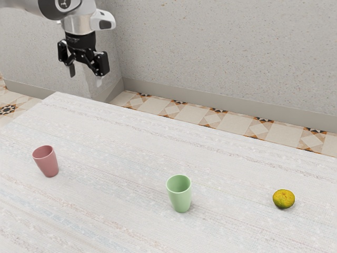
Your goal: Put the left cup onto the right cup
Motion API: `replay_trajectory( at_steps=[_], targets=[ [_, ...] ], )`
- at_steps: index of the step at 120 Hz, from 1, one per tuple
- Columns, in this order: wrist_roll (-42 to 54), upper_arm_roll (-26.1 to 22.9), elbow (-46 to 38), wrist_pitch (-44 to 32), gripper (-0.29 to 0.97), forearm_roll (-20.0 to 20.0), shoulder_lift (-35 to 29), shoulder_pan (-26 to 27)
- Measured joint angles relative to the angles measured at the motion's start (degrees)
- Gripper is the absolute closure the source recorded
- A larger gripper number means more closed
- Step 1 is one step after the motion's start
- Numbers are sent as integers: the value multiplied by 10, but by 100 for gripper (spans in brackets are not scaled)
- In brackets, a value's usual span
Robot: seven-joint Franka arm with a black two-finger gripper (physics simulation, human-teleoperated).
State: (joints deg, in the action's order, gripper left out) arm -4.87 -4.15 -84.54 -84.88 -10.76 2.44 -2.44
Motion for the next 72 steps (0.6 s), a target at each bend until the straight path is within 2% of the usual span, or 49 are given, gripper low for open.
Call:
replay_trajectory(
  at_steps=[15, 31, 52, 72],
  targets=[
    [5, 3, -7, -9, 0, 5, 3, -16],
    [9, 57, -68, -38, 0, 24, -1, 3],
    [23, 109, -178, -118, 0, 29, -4, -17],
    [50, 138, -224, -205, 0, 24, 4, -43]
  ],
)
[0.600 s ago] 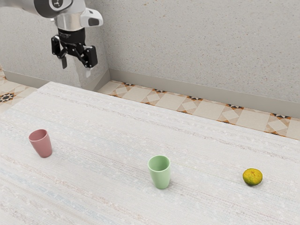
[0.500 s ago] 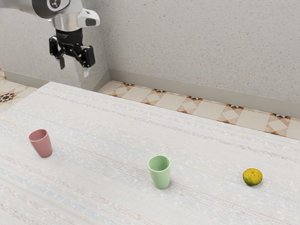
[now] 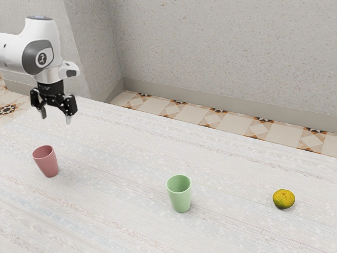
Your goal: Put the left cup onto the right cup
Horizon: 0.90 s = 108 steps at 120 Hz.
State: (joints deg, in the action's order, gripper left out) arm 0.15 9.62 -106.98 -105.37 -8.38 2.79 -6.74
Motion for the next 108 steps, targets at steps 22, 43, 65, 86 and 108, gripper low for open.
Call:
replay_trajectory(
  at_steps=[22, 43, 65, 86, 108],
  targets=[
    [31, 11, -62, -99, 0, -3, 12, 20],
    [56, 23, -83, -159, 0, -4, 14, 25],
    [75, 24, -89, -187, 0, -4, 17, 19],
    [86, 33, -131, -203, 0, 1, 2, 23],
    [94, 57, -139, -217, 0, 3, 4, 19]
  ],
)
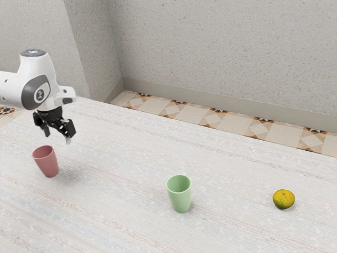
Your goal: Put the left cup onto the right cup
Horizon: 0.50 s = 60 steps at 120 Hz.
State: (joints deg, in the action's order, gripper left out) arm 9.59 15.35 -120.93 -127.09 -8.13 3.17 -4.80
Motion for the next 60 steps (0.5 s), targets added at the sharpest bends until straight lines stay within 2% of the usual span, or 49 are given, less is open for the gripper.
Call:
replay_trajectory(
  at_steps=[21, 60],
  targets=[
    [9, 21, 0, -14, 0, 1, 17, -12],
    [27, 23, 0, -52, 0, 23, 73, -27]
  ],
)
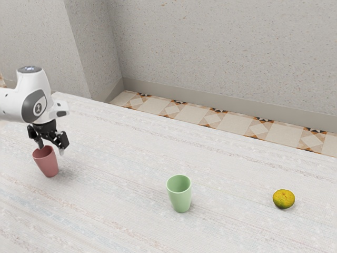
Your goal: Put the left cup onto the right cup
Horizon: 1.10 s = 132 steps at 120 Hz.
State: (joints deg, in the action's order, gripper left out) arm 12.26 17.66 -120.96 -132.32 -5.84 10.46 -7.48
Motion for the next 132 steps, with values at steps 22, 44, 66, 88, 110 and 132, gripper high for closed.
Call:
replay_trajectory(
  at_steps=[22, 44, 66, 88, 110, 132],
  targets=[
    [12, 0, 0, -24, 0, 22, 32, -3],
    [25, 0, 0, -44, 4, 39, 48, -11],
    [40, 0, 0, -60, 28, 54, 56, -15],
    [50, 0, 0, -69, 55, 58, 58, -15],
    [57, 0, 0, -74, 71, 58, 58, -15],
    [63, 0, 1, -73, 74, 58, 58, -15]
  ],
)
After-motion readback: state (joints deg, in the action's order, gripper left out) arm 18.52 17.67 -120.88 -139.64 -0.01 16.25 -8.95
